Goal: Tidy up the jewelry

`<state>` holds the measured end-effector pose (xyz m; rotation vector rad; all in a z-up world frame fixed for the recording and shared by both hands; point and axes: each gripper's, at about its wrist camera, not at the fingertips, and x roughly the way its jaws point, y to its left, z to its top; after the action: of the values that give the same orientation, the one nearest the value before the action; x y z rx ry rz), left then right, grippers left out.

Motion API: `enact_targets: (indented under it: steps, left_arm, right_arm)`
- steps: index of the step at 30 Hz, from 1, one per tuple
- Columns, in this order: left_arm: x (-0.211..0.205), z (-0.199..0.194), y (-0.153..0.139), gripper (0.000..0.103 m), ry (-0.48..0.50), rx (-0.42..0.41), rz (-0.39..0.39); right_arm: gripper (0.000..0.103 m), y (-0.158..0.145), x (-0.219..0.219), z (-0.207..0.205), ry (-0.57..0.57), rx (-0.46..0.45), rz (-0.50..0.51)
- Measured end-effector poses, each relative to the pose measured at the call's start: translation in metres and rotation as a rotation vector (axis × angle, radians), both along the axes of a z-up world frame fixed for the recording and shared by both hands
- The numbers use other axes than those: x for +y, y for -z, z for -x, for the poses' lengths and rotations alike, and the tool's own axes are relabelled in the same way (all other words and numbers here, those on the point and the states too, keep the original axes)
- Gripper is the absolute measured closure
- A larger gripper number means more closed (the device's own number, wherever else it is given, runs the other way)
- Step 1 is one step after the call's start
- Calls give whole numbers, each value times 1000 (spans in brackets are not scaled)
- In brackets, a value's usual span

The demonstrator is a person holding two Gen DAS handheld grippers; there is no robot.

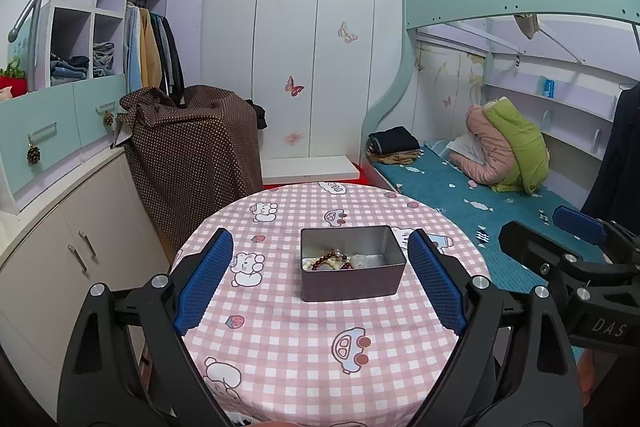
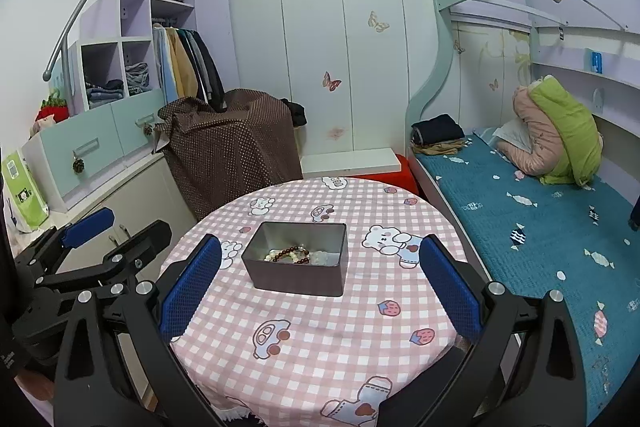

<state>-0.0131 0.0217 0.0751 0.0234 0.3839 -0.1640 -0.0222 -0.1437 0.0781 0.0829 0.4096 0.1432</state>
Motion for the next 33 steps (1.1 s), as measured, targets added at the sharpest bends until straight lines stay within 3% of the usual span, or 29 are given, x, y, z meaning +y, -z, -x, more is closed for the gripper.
enact_targets:
  steps: [33]
  left_arm:
    - [-3,4,-3,14,-10,-12,-4]
  right_arm:
    - [8,1,-7,2,-10,0,-26]
